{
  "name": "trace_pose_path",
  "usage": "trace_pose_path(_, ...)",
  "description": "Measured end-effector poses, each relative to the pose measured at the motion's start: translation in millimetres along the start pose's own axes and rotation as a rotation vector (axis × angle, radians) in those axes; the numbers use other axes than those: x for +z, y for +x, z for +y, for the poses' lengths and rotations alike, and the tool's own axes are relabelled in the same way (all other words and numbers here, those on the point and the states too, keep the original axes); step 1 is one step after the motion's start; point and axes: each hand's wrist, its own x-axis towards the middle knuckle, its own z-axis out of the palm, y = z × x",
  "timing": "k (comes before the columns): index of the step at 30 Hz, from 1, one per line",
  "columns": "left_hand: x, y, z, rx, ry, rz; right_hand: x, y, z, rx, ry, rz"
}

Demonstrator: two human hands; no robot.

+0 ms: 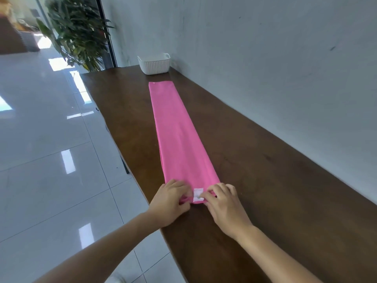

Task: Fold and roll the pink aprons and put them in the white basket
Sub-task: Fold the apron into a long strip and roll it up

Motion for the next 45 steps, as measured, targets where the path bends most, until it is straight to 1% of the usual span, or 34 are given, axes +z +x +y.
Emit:
trace_pose_path(2,-4.9,-6.8,-0.2,-0.009,0.012,0.002,4.6,0.0,-5.9,0.001,0.037,0.004)
trace_pose_path(7,-3.0,-21.0,14.3,-0.029,0.057,0.022,8.9,2.9,-7.5,0.083,0.137,-0.007)
trace_pose_path(15,16.3,-20.5,21.5,-0.084,0.112,0.155,-5.3,9.5,4.7,0.157,0.336,-0.097)
trace_pose_path(20,11.1,-19.1,22.1,-0.151,0.051,0.135,-14.4,9.3,10.4,0.199,0.372,-0.144)
trace_pose_path(25,5.4,-27.7,15.1,-0.233,-0.001,0.089,-17.2,6.2,0.9,0.169,0.374,-0.188)
trace_pose_path(29,-1.5,-29.9,15.4,-0.306,0.038,0.077,-17.1,8.6,-6.6,0.196,0.416,-0.232)
trace_pose_path(33,-5.4,-23.0,22.8,-0.418,0.085,0.146,-18.9,20.5,-6.6,0.215,0.459,-0.246)
trace_pose_path(35,-5.1,-20.7,26.9,-0.433,0.109,0.21,-17.4,23.6,-7.9,0.216,0.418,-0.215)
trace_pose_path(37,-5.8,-22.0,30.2,-0.361,0.175,0.272,-11.7,22.8,-10.3,0.114,0.257,-0.096)
trace_pose_path(39,-3.8,-24.3,31.3,-0.177,0.274,0.341,-7.0,17.8,-14.0,-0.015,0.144,-0.009)
trace_pose_path(41,2.0,-26.4,31.1,0.015,0.363,0.378,-3.3,12.4,-18.1,-0.116,0.116,0.046)
trace_pose_path(42,4.4,-26.8,31.6,0.057,0.382,0.383,-1.0,9.6,-20.4,-0.153,0.108,0.078)
trace_pose_path(45,12.0,-30.7,30.0,0.074,0.393,0.391,5.2,3.1,-24.5,-0.22,0.073,0.14)
